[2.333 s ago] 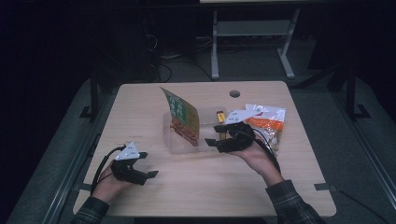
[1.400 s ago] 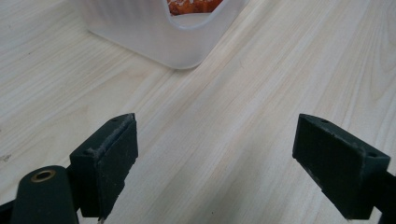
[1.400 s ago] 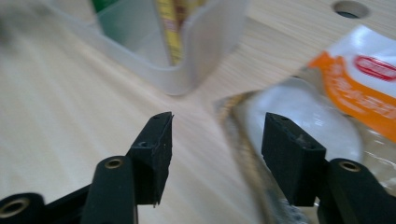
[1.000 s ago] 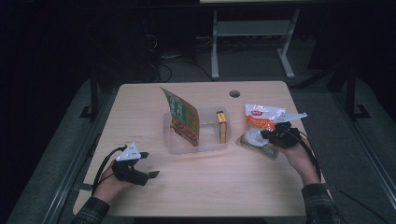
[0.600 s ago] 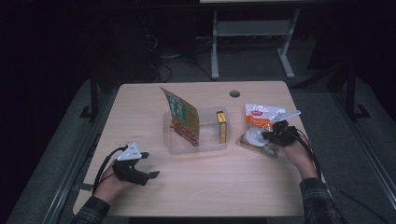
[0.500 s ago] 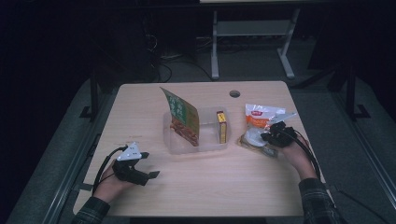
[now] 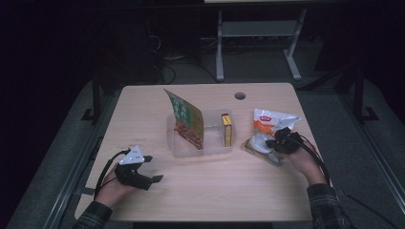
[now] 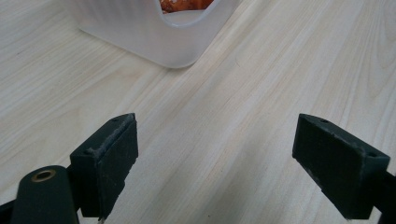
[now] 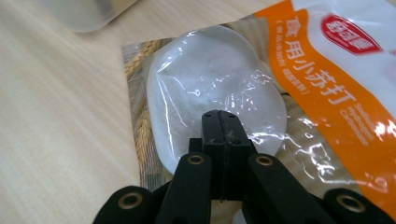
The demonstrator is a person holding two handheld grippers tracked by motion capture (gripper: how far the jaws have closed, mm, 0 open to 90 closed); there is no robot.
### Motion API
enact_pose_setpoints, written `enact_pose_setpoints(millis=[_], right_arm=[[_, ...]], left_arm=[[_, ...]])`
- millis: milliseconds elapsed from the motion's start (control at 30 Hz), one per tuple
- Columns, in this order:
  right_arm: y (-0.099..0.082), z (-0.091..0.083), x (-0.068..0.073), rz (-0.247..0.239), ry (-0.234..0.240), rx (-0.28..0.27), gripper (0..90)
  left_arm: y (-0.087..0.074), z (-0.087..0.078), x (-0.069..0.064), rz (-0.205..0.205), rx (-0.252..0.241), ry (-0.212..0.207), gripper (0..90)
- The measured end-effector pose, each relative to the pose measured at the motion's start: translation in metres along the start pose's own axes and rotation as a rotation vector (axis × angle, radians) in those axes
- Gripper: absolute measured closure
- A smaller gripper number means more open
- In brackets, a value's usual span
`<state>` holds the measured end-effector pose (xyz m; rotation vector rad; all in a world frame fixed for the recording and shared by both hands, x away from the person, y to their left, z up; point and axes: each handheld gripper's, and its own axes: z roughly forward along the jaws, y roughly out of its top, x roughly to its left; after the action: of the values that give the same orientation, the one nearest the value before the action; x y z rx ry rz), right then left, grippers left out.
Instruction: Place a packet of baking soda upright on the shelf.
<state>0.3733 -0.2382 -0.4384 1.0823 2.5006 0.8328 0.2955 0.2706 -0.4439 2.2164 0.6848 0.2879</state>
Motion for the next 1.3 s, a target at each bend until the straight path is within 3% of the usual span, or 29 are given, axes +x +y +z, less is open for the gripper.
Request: enact_pose_setpoints(millis=[700, 1100, 1167, 1233, 1300], right_arm=[[-0.007, -0.013, 0.036, -0.107, 0.122, 0.049, 90.0], [-0.011, -0.014, 0.058, -0.151, 0.230, 0.021, 90.0], [-0.009, -0.013, 0.059, -0.168, 0.220, 0.014, 90.0], [-0.007, -0.013, 0.058, -0.147, 0.250, -0.004, 90.0], [-0.005, -0.010, 0.057, -0.150, 0.233, 0.010, 90.0]], left_arm=[[0.001, 0.001, -0.002, 0.007, -0.002, -0.015, 13.8], [0.001, 0.000, -0.001, 0.002, -0.008, -0.014, 13.8], [0.001, 0.000, -0.002, 0.005, -0.007, -0.015, 13.8], [0.001, 0.001, -0.002, 0.005, -0.007, -0.017, 13.8], [0.001, 0.001, -0.001, 0.005, -0.006, -0.018, 13.8]])
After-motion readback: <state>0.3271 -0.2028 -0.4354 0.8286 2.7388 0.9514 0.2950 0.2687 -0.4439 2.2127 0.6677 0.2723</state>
